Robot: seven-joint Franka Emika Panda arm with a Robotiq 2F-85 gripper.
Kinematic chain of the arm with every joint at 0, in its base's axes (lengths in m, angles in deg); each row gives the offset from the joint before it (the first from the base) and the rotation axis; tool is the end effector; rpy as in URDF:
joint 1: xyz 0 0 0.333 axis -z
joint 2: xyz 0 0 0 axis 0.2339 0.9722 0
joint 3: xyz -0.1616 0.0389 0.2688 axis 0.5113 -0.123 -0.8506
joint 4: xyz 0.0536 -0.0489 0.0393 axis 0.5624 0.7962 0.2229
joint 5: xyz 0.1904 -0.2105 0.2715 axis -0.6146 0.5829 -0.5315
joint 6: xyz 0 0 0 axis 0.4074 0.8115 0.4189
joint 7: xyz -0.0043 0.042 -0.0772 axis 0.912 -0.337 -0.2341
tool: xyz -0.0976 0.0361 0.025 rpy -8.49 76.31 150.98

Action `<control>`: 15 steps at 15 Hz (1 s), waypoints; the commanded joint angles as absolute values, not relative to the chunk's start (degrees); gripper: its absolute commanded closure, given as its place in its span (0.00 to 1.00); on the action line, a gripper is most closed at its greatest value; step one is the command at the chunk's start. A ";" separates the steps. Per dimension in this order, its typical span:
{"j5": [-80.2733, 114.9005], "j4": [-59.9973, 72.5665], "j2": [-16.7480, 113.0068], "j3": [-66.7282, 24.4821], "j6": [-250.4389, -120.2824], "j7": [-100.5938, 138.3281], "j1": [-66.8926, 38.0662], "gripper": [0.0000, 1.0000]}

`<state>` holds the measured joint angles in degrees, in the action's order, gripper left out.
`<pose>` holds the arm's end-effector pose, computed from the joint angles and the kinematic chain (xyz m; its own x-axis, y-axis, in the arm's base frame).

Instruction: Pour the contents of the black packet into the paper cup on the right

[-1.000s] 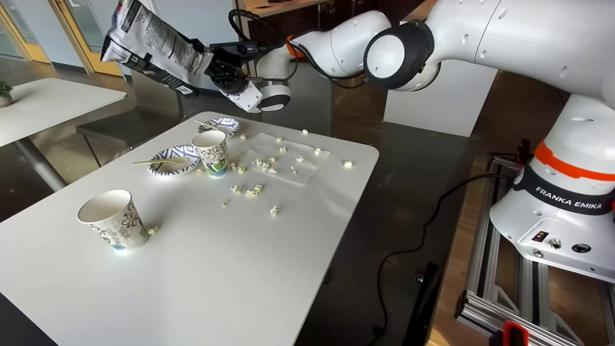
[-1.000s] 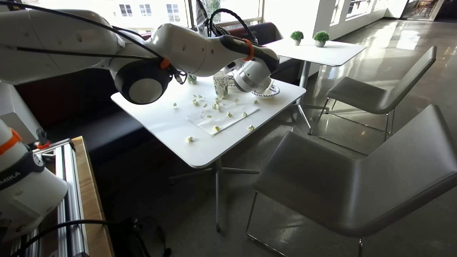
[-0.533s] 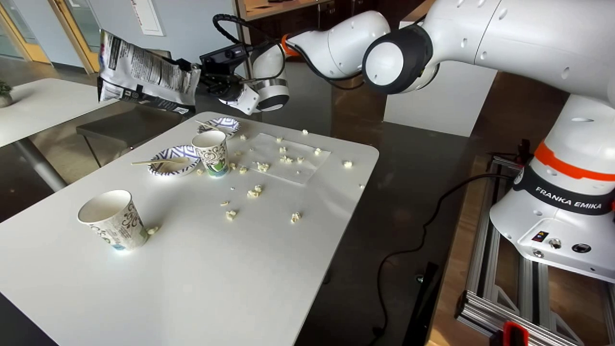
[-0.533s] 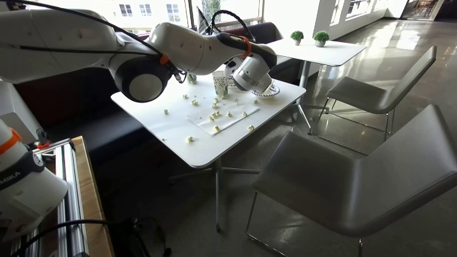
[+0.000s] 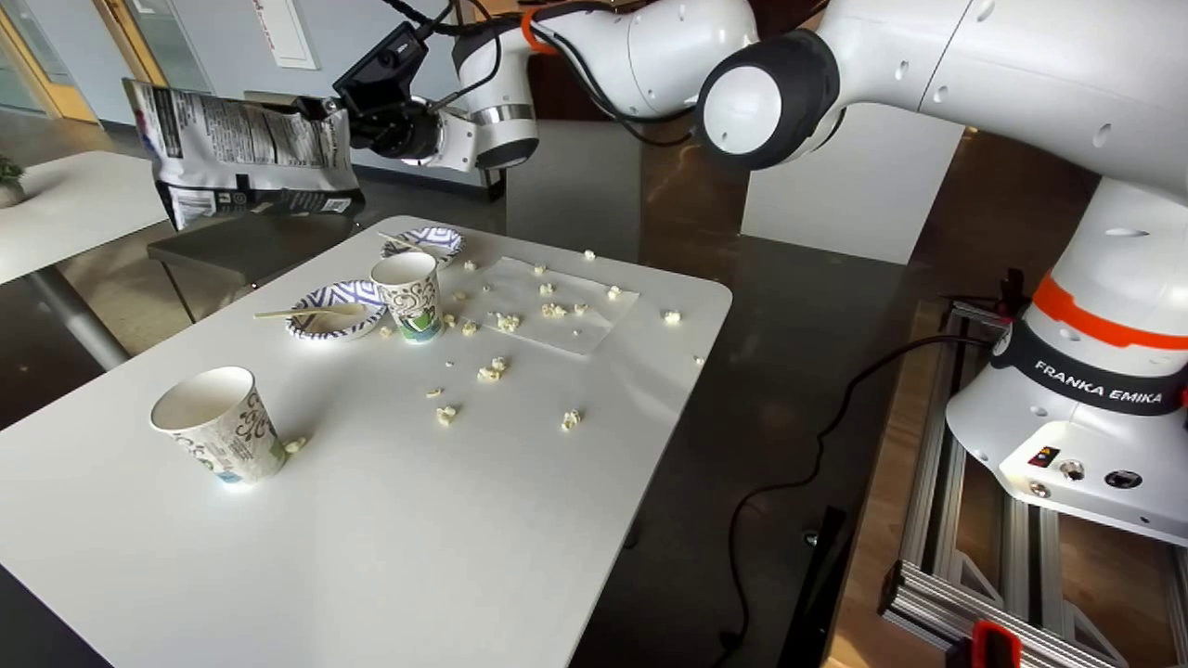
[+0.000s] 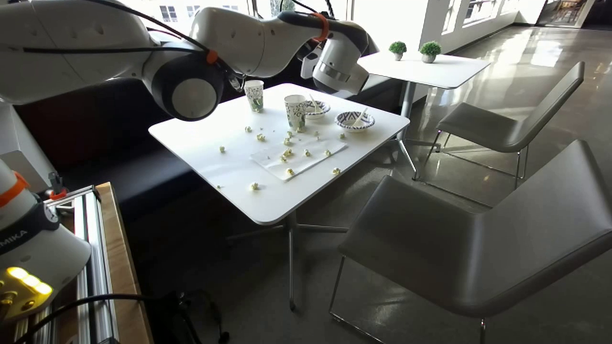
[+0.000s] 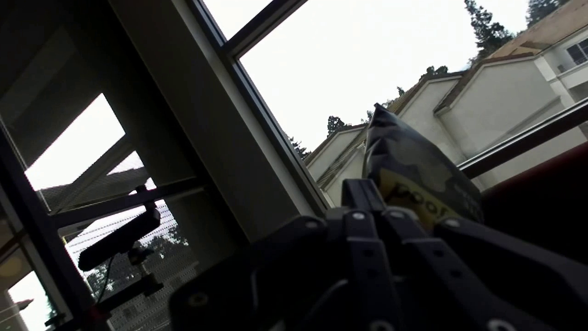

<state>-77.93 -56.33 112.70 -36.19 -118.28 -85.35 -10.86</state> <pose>0.7555 0.1369 0.2613 -0.6134 0.0754 -0.7861 -0.7171 -0.4701 0.5145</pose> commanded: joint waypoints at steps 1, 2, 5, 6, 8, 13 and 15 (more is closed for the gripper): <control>-71.37 -55.50 109.96 -34.98 -121.86 -90.30 -13.33 1.00; -69.66 -55.33 109.43 -35.15 -122.13 -91.97 -14.24 1.00; -65.15 -54.91 107.99 -35.54 -121.83 -97.58 -16.45 1.00; -63.71 -54.85 107.55 -35.65 -120.99 -99.58 -17.09 1.00; -60.71 -54.90 106.73 -35.72 -118.70 -103.18 -17.89 1.00; -62.00 -55.87 108.18 -38.19 -120.65 -100.18 -17.30 0.99; -62.02 -55.87 108.21 -38.18 -120.65 -100.19 -16.99 1.00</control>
<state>-63.41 -56.10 108.24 -36.75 -120.35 -100.25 -17.43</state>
